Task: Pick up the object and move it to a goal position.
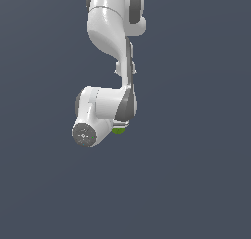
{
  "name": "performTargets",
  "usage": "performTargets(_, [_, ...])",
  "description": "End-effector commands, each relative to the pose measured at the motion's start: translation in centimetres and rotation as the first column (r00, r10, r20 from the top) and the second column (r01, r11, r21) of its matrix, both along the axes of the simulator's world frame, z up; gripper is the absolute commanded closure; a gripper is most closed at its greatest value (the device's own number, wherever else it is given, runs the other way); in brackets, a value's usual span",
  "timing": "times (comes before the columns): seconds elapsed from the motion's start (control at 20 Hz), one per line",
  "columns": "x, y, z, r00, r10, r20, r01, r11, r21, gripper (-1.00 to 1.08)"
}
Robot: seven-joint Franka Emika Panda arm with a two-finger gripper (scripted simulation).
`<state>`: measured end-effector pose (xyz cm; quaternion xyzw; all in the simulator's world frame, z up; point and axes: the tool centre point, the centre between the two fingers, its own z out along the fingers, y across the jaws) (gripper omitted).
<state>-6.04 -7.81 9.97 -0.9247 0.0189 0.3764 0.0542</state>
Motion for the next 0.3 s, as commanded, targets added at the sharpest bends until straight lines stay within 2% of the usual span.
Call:
performTargets(0.0, [0.07,-1.31,0.48,1.000,0.002,0.001,-0.002,1.000,0.001,1.08])
performTargets(0.25, [0.23,-1.95,0.64,1.000,0.003,0.002,-0.003,1.000,0.001,1.08])
